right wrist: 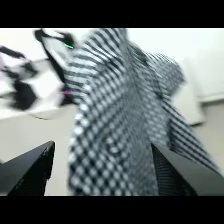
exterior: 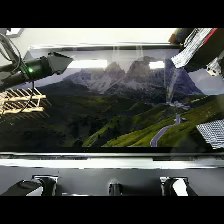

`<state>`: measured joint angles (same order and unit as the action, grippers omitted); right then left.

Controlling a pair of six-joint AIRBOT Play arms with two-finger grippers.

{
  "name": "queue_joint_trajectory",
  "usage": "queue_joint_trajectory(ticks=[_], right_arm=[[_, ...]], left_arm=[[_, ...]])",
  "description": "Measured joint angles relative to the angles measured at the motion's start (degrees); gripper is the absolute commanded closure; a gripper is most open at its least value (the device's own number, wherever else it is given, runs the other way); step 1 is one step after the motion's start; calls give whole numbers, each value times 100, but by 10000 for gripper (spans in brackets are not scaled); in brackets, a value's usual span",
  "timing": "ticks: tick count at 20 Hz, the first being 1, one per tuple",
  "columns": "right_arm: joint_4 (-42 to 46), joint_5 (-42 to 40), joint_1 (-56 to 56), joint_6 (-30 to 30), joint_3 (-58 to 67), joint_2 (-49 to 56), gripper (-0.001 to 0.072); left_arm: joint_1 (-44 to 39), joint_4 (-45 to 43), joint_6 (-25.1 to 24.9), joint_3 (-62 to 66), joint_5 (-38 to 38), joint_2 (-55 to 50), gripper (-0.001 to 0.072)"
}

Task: Fold the clothes and pants, and hang the long-sleeved shirts on hangers.

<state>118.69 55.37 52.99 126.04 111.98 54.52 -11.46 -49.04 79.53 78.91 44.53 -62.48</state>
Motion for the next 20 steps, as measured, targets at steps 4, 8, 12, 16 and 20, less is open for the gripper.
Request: queue_joint_trajectory(ticks=[4,8,12,16,20], right_arm=[[-3250,-706,-9,-938,-7,-118,240],[-6389,-588,-933,-2927,-7,365,600],[-5998,629,-3042,-3958,-26,1110,687],[-4684,2015,-4824,-4459,-452,1576,687],[-4063,3104,-5606,-4603,-1419,1696,686]], left_arm=[[48,-44,4,0,2,33,275],[59,-175,11,0,245,52,595],[61,-621,9,0,874,96,689],[66,-1469,24,-94,1388,227,689],[66,-2356,90,-450,1718,483,687]])
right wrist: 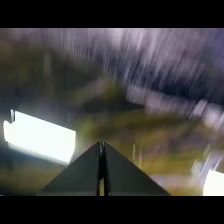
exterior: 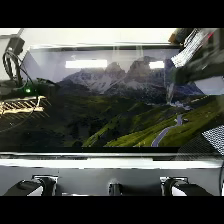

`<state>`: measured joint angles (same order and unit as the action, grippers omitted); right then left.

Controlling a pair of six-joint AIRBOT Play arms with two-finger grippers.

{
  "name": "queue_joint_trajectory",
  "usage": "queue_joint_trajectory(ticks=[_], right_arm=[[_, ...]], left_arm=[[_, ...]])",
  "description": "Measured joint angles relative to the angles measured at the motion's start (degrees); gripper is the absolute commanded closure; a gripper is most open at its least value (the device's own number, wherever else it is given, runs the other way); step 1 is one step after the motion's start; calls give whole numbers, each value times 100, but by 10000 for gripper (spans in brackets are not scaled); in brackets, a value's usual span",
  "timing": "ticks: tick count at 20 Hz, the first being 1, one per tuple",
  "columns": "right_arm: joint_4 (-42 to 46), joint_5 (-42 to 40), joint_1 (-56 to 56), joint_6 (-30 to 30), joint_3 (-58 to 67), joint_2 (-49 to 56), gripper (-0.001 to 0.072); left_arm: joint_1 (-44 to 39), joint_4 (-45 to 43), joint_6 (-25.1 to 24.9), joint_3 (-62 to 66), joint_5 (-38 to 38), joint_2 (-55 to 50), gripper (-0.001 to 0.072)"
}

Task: Fold the clothes and pants, and hang the long-sleeved shirts on hangers.

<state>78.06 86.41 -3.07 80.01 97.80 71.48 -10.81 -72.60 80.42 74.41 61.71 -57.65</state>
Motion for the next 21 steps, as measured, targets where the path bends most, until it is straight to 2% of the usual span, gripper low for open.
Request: queue_joint_trajectory(ticks=[3,7,21], right_arm=[[188,450,-177,149,-710,31,686],[258,656,-251,310,-1145,44,686],[297,763,-271,372,-1298,48,686]], left_arm=[[0,-450,13,-168,109,114,685],[0,-708,15,-240,168,155,685],[2,-846,17,-267,192,160,685]])
